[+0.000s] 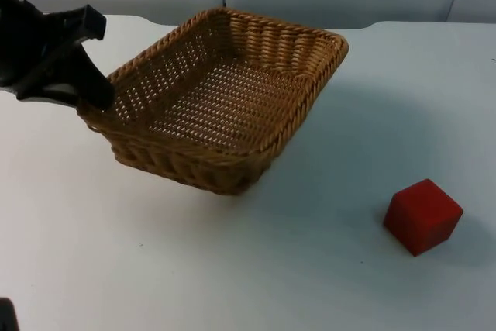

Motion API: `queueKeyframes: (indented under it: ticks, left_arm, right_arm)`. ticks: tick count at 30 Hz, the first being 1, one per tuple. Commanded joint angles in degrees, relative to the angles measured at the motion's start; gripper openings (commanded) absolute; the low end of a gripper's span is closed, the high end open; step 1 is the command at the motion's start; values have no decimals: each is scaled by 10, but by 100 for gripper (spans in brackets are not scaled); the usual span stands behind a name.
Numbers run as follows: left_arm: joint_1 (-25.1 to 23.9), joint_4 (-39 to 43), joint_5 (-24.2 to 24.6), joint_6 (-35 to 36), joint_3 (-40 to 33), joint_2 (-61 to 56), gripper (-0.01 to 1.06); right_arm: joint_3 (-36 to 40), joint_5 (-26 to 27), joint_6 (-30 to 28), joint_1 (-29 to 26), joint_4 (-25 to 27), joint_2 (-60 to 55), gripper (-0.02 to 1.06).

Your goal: Pick up the basket with the left hand and place the cube into the basket with the right hand.

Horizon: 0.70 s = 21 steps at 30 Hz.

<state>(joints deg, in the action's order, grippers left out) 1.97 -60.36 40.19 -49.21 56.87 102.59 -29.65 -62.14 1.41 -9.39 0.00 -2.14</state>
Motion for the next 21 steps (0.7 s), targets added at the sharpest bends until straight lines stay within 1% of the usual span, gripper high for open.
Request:
queueKeyframes:
  ticks: [1,4,7,21]
  left_arm:
    - [-16,-28,10,-1,5,-23,0]
    - [-49,-53,13,2,5,-47,0]
    - [-62,-61,20,2,5,-54,0]
    - [-64,-59,23,2,4,-56,0]
  right_arm:
    - [3,5,1,-1,0,3,0]
    - [3,5,1,-1,0,3,0]
    - [3,5,1,-1,0,3,0]
    - [3,5,1,-1,0,3,0]
